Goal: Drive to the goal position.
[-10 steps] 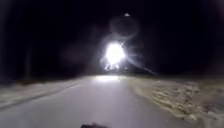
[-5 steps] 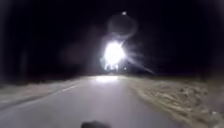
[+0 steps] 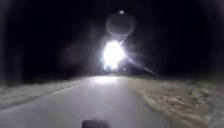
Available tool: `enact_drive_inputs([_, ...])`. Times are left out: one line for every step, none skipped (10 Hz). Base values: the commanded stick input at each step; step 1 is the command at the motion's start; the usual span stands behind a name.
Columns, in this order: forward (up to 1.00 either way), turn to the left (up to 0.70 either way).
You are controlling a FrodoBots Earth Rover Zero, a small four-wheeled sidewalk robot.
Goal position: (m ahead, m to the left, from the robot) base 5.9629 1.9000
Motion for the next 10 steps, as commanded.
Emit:
enact_drive_inputs([0.85,0.00])
enact_drive_inputs([0.85,0.00])
enact_drive_inputs([0.85,0.00])
enact_drive_inputs([0.85,0.00])
enact_drive_inputs([0.85,0.00])
enact_drive_inputs([0.85,0.00])
enact_drive_inputs([0.85,0.00])
enact_drive_inputs([0.85,0.00])
enact_drive_inputs([0.85,0.00])
enact_drive_inputs([0.85,0.00])
